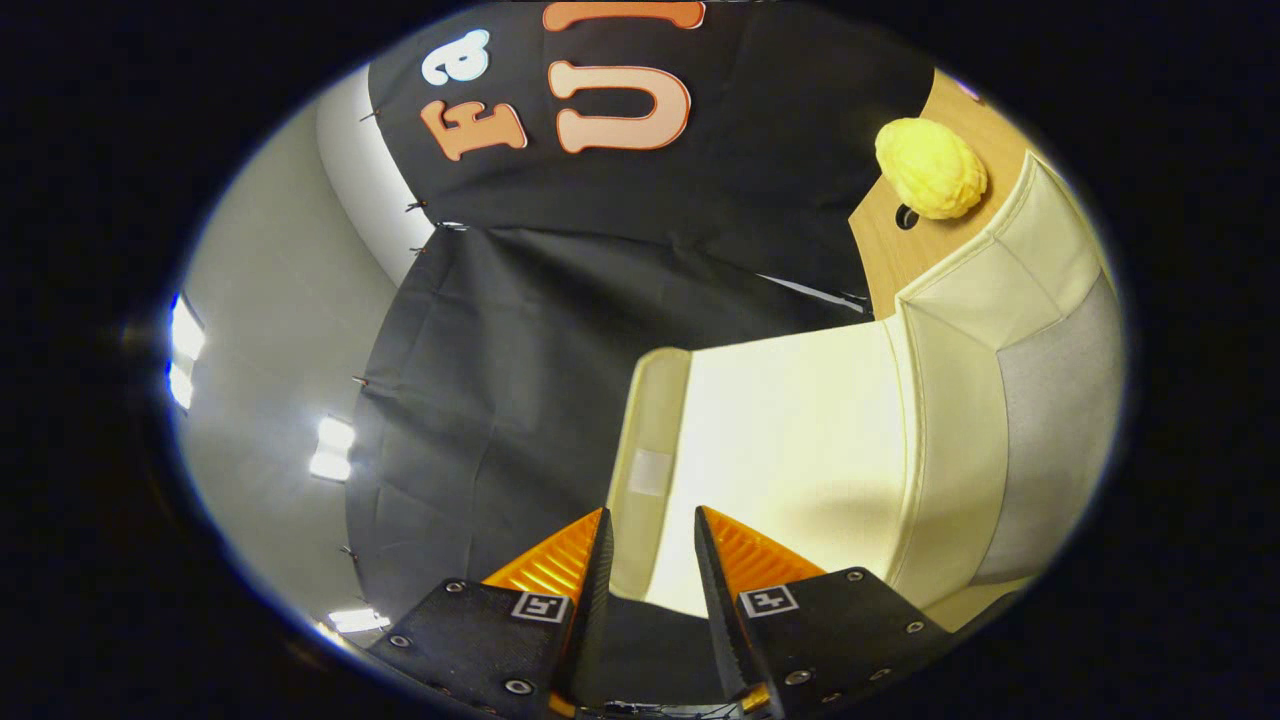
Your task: Open the storage box then place both shoes into the box .Put the left shoe in first, then the right shoe, with the right side of both shoes facing outward in a uniform manner.
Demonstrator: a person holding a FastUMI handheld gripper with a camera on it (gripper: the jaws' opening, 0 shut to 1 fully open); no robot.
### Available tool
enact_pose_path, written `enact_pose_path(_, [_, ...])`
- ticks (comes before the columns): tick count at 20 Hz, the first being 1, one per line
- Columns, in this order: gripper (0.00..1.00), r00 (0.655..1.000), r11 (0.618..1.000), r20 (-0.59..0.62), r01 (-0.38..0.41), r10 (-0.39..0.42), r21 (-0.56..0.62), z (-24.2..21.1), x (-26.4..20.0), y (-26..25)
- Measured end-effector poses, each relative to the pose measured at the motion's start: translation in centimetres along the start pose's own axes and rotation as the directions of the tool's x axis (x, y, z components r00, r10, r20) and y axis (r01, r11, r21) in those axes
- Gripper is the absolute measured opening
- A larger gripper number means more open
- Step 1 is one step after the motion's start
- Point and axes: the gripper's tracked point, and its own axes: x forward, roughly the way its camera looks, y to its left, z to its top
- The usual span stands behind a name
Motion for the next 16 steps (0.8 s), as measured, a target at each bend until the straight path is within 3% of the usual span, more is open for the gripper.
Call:
enact_pose_path(6, [0.64, 0.989, 0.984, 0.14, 0.066, -0.042, -0.165, 4.5, -8.0, -0.9])
enact_pose_path(10, [0.76, 0.955, 0.941, 0.249, 0.226, -0.163, -0.251, 8.7, -15.0, -4.5])
enact_pose_path(13, [0.82, 0.894, 0.84, 0.326, 0.416, -0.308, -0.347, 11.3, -21.1, -8.7])
enact_pose_path(16, [0.83, 0.79, 0.696, 0.414, 0.603, -0.453, -0.389, 14.2, -27.2, -12.3])
